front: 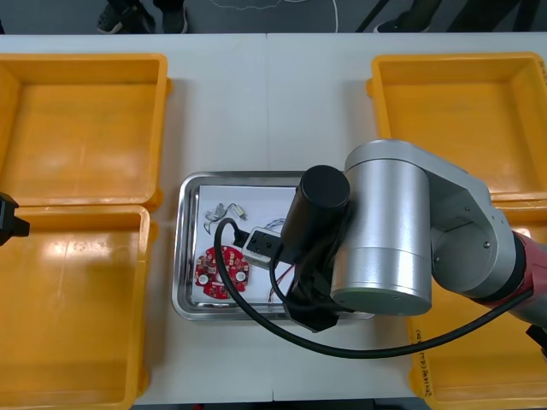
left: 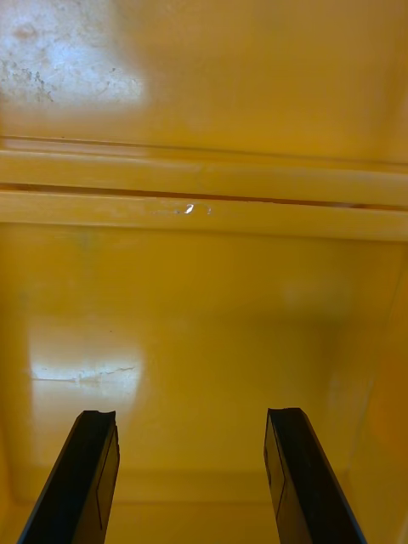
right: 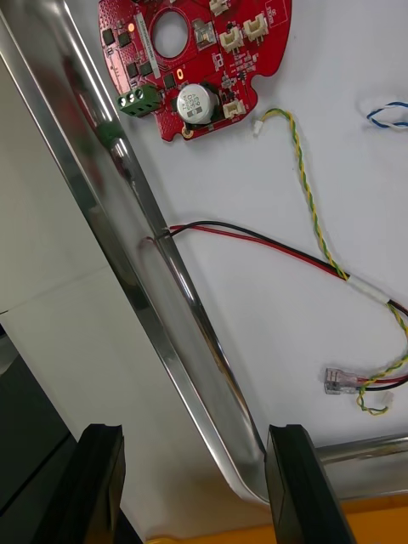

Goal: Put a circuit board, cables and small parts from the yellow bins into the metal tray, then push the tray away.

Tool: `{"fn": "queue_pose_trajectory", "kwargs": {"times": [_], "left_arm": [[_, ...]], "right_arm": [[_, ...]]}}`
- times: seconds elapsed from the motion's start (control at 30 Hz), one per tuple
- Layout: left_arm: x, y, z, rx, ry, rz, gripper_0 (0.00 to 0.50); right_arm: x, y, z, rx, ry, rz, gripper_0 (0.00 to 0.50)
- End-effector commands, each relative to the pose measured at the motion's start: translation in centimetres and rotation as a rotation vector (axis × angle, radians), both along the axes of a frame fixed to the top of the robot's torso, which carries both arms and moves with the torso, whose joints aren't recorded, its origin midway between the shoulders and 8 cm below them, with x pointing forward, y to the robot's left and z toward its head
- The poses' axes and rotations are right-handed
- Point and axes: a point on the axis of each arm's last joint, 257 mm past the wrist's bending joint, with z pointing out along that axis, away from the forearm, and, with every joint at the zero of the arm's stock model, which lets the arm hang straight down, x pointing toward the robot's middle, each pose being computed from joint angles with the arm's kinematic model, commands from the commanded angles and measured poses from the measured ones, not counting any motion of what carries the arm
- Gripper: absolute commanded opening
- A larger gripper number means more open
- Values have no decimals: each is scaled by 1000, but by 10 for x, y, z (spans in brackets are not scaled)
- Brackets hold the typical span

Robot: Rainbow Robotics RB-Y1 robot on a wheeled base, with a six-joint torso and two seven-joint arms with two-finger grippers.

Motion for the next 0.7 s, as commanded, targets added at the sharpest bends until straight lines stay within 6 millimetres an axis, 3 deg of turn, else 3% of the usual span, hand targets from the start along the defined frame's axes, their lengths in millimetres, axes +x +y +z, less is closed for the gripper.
{"fn": "queue_pose_trajectory", "kwargs": {"times": [0.03, 0.7], "left_arm": [[-6, 20, 12, 70, -15, 1, 500], [-6, 20, 12, 70, -15, 1, 500]], "right_arm": [[4, 22, 0, -15, -58, 119, 481], [5, 57, -28, -91, -138, 297, 481]]}}
